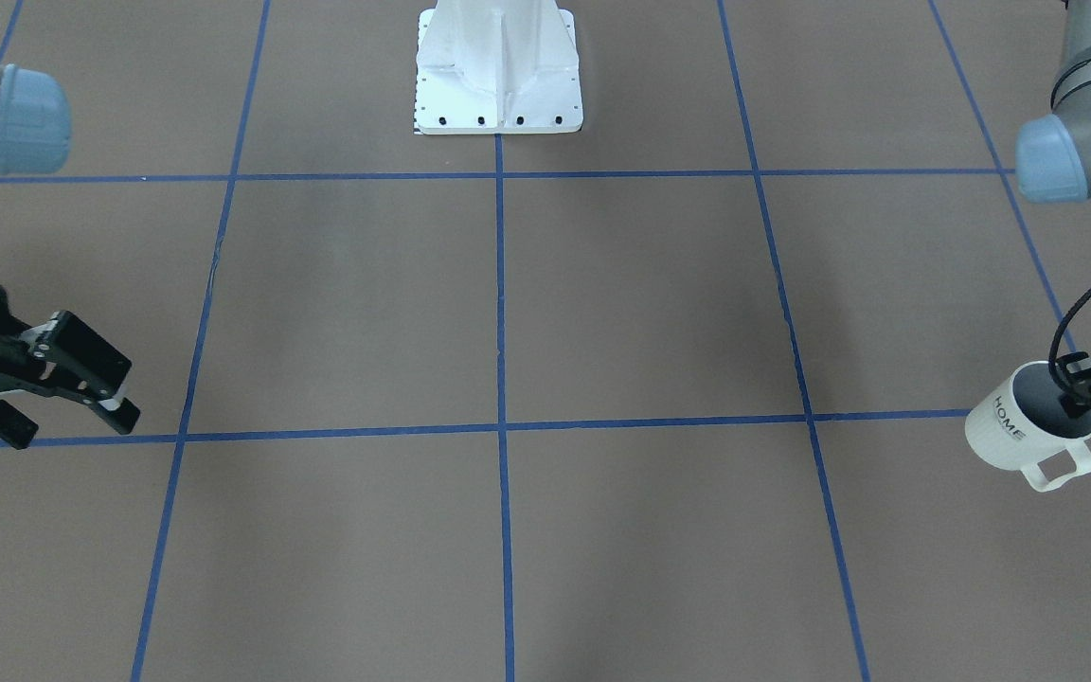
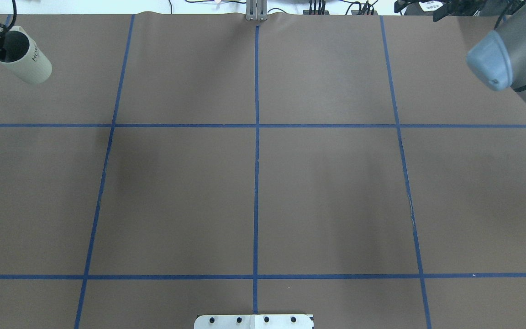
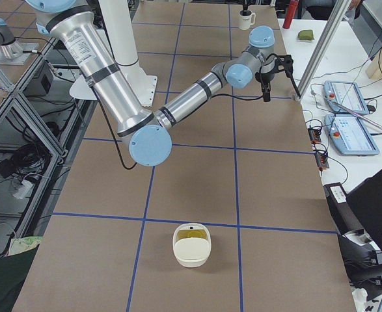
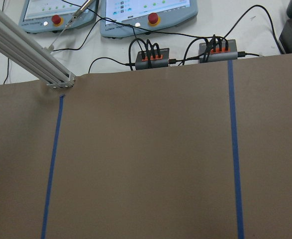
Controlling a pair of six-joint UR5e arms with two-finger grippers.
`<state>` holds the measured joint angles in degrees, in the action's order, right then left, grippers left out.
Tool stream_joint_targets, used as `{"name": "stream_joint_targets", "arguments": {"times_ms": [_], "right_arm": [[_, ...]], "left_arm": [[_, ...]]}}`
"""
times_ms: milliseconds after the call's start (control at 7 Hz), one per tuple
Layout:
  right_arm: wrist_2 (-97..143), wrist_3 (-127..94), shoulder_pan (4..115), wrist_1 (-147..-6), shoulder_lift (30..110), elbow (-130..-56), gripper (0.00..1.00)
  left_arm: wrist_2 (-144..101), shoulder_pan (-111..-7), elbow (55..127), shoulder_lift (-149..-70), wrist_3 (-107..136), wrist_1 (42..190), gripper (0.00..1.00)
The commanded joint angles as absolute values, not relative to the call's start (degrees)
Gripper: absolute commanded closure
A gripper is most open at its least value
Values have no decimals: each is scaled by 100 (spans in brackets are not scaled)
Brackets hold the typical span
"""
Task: Left arm hands cup to right arm to dump lemon
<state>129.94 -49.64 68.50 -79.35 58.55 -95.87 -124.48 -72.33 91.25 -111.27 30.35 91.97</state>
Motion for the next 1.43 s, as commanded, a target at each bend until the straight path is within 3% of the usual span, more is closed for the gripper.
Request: {"name": "stream_joint_targets", "arguments": {"times_ms": [0,286,714,1286], "right_arm": [[13211,-3725,7058,-9676,6150,-10235,0],[13201,-2545,7224,-10667,6588,-10808,0],[13245,-1865,7391,-10687,7389,-11135,0],[13271,-1697,7497,-10679,7910,-11461,0]], "left_arm": [[-12471,-7181,9596,-10384,2865,9123,100],[-12647,-6762,9886,-9925,3040,9202,100],[-12647,-6214,10248,-9239,3603,9859,100],[-12647,-5968,10222,-9105,3577,9870,100]]}}
